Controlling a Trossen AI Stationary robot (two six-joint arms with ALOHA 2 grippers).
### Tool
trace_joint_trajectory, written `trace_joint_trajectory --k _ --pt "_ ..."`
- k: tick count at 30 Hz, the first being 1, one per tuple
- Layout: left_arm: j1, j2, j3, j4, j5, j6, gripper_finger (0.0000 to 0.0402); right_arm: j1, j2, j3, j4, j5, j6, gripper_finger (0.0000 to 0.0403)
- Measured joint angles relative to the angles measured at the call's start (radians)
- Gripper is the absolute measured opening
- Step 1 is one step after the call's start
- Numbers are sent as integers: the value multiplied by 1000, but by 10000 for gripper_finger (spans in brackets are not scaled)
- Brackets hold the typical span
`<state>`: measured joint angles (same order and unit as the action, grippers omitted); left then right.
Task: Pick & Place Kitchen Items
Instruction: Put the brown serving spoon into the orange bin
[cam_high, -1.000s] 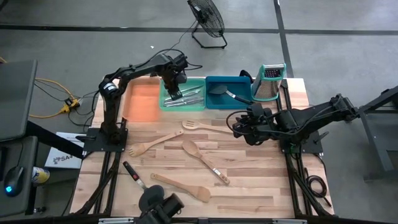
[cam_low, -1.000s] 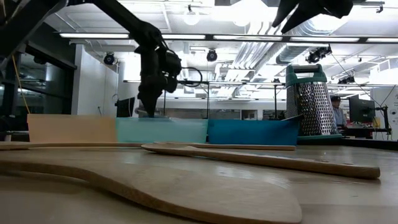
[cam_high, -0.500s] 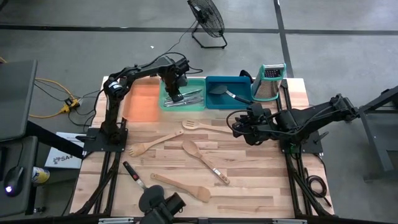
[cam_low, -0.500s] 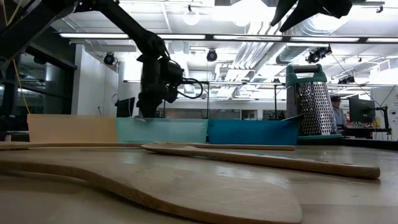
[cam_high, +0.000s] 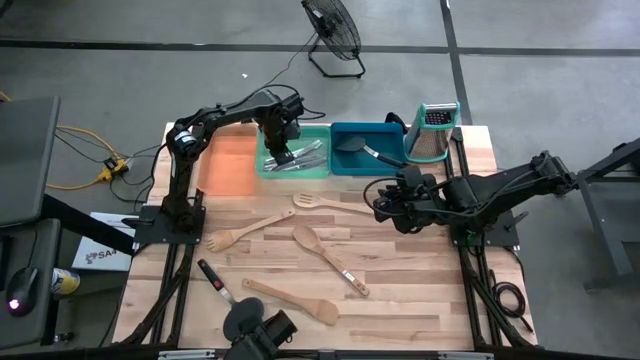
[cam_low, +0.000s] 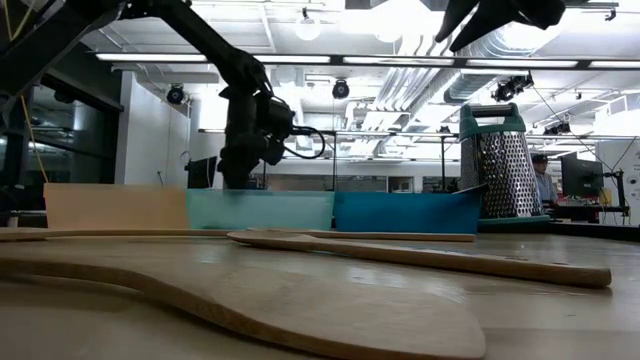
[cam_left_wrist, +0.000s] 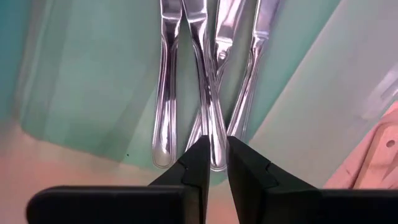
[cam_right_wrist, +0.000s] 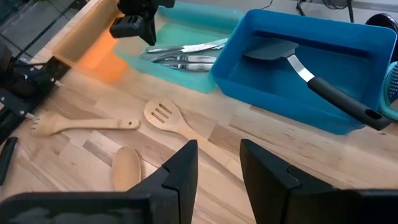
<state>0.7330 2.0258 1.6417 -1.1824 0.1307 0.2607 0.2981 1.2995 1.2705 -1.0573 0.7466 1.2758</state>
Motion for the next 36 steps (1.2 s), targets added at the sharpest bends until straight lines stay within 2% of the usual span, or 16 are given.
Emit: trace_joint_trajectory --k 8,16,22,27,33,36 --pt "0 -39 0 -32 -2 -1 53 -37 0 0 17 -109 -184 112" --pt "0 -159 0 -31 13 -2 53 -192 52 -1 20 -410 -624 112" --pt "0 -255 0 -32 66 -1 54 -293 155 -1 22 -519 -812 115" --pt "0 -330 0 -57 66 -2 54 -343 269 -1 23 -620 -921 157" --pt "0 -422 0 -85 84 -3 54 -361 418 -1 60 -650 -1006 229" --pt "0 -455 0 -85 96 -3 54 -365 482 -1 116 -658 -1046 249"
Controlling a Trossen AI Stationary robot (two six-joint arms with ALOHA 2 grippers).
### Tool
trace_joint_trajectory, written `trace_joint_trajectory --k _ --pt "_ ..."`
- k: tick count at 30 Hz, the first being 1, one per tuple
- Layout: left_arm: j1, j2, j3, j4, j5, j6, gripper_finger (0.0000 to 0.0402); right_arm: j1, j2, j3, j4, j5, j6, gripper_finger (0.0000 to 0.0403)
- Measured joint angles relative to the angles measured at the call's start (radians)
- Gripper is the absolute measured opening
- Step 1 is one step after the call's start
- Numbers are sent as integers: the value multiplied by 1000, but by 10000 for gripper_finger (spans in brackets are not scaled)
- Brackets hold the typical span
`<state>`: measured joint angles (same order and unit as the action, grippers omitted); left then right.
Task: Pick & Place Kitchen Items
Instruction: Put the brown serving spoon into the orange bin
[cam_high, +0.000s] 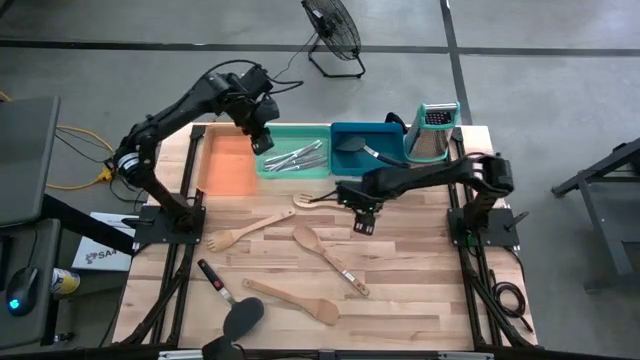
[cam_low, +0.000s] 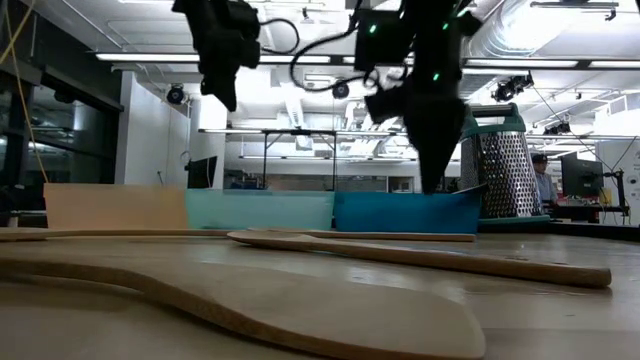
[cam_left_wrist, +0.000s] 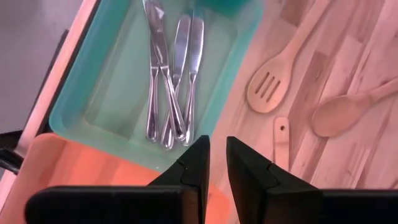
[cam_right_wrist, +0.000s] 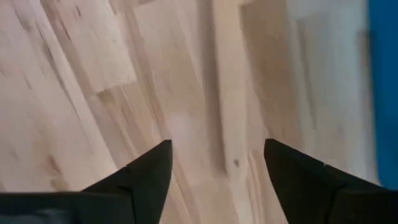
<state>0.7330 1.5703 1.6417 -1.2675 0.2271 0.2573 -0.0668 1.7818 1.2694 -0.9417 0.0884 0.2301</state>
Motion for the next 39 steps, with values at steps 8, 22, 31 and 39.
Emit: trace_joint_trajectory --k 8,22,31,39 --pt "0 -23 0 0 1 0 54 -32 98 0 103 -56 -77 251" --pt "0 -23 0 0 1 40 54 -125 125 -5 187 -70 -200 246" --pt "0 -23 0 0 -1 87 54 -119 135 -70 220 -96 -178 246" --pt "0 -23 0 0 -1 105 54 -110 132 -131 275 -120 -148 246"
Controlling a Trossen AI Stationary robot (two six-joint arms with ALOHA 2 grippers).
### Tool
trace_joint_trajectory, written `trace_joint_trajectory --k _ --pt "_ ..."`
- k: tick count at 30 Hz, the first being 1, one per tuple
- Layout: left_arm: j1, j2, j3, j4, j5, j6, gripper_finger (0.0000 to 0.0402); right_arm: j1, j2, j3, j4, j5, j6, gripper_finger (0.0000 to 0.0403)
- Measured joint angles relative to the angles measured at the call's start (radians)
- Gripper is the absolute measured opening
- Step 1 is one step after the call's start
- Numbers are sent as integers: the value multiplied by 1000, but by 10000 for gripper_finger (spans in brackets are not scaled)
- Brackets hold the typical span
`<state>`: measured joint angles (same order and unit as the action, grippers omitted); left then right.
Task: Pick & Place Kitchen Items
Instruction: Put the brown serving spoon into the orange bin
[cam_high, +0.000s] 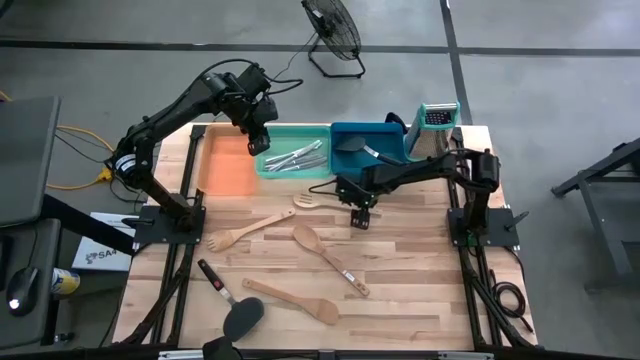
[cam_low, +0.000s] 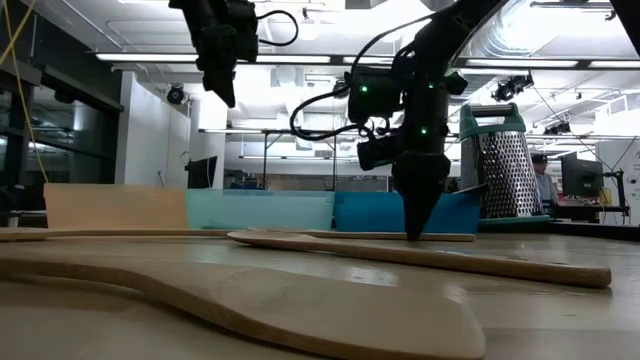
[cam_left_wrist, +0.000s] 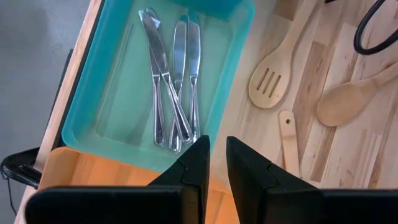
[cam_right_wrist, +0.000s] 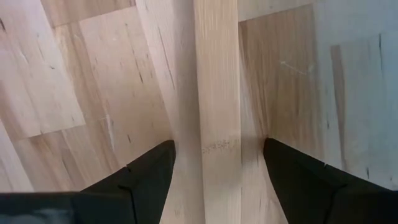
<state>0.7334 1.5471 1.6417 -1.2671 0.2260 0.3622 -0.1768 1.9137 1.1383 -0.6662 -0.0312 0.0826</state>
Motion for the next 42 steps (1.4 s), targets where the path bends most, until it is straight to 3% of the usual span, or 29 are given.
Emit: trace_joint_trajectory --k 4,23,35,42 --pt "0 0 0 0 0 3 54 -1 0 -18 21 -6 12 230" --pt "0 0 0 2 0 8 54 0 1 -22 -1 23 -86 72" --pt "0 0 0 17 0 -6 54 -1 -5 -22 8 -33 7 72" --pt "0 0 0 17 1 -30 54 1 -78 -33 -36 -82 79 72"
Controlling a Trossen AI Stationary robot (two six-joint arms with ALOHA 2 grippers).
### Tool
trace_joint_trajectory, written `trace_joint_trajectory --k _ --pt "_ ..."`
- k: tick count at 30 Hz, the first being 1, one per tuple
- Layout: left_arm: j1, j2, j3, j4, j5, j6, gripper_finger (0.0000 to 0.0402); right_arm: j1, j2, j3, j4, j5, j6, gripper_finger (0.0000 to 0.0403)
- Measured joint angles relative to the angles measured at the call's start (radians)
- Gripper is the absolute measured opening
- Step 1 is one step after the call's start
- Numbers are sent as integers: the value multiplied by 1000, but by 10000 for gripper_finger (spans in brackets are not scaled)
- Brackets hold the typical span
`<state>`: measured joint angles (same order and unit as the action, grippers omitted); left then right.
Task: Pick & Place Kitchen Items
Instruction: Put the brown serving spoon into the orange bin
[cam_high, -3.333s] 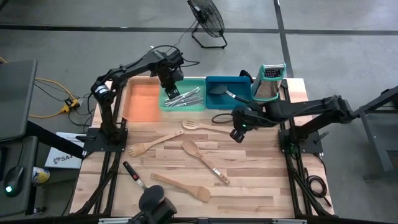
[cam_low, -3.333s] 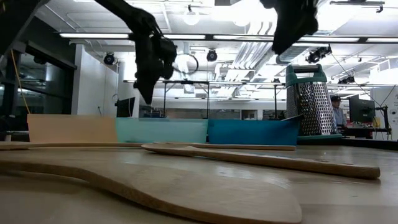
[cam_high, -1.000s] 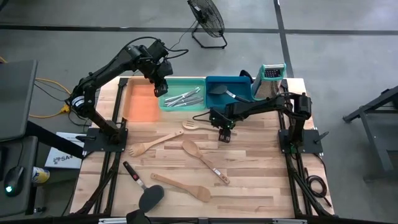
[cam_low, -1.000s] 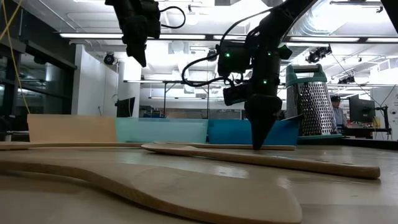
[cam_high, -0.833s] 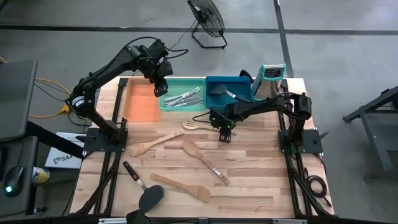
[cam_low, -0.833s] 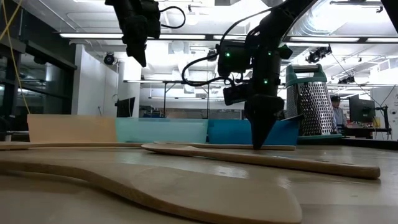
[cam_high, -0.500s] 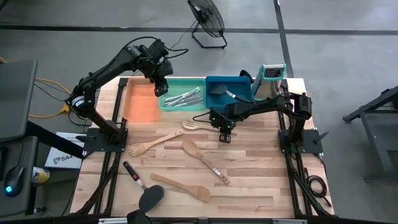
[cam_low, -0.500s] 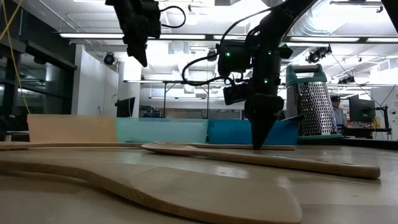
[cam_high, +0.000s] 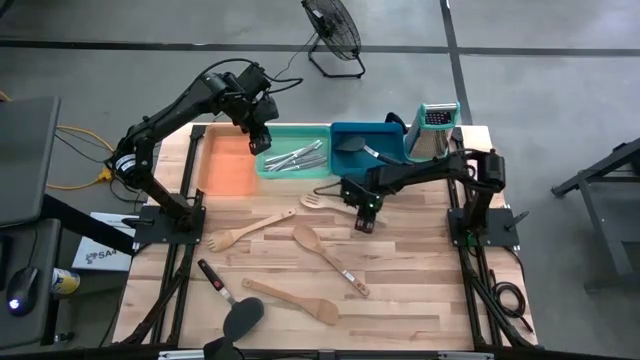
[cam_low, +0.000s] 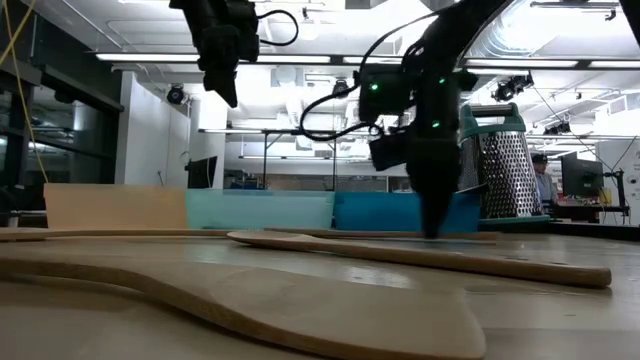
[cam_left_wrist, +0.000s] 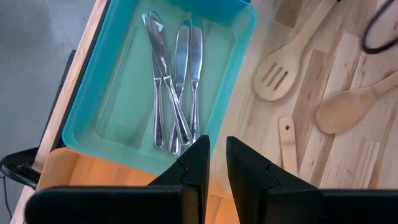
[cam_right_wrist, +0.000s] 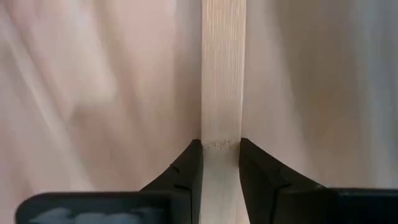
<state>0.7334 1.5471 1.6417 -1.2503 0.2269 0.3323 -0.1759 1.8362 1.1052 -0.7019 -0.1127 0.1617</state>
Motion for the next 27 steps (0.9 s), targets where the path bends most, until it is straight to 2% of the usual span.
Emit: trace_joint_trajectory --k 9,15,21,27 --pt "0 0 0 -1 12 -18 54 34 -157 3 -88 -9 58 72" --pt "0 0 0 8 77 -15 54 87 -314 4 -190 86 173 72" --pt "0 0 0 92 237 57 54 119 -483 7 -184 230 278 72" --pt "-2 0 -1 244 428 43 54 117 -630 7 -145 341 279 72"
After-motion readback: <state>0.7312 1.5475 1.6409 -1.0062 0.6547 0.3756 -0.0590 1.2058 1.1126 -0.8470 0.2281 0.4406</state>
